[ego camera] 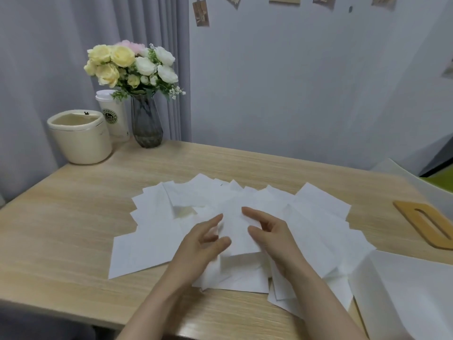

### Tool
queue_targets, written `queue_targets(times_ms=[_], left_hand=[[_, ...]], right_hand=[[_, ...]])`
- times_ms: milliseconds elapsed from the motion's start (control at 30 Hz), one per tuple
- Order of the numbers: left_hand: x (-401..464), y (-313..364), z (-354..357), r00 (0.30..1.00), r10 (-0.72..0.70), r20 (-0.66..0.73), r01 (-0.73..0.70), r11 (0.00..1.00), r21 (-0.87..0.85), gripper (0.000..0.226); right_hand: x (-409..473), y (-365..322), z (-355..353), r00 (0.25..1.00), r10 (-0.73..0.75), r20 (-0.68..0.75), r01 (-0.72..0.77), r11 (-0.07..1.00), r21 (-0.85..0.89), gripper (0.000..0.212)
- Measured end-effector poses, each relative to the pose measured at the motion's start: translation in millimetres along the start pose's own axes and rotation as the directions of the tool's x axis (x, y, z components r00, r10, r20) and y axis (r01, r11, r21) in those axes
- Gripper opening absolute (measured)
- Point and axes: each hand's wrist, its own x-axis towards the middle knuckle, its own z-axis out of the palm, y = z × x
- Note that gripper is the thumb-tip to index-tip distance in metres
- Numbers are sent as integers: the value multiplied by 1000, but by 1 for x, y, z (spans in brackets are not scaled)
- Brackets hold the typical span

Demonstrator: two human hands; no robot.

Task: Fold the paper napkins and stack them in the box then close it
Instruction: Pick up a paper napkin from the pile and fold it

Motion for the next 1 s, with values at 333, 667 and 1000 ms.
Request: queue_targets(times_ms=[333,667,1000], left_hand=[[-1,16,36,948,-286,-141,221,908,-356,69],[4,3,51,931,-321,-172,233,888,-398,10],[-2,-1,51,947,-249,-201,173,927,-332,12]], right_hand=[[-32,21,2,996,-80,-48,86,986,145,59],[-48,17,-11,986,-101,-136,110,992,62,56],[-45,14,-7,990,-12,-140,24,996,82,48]])
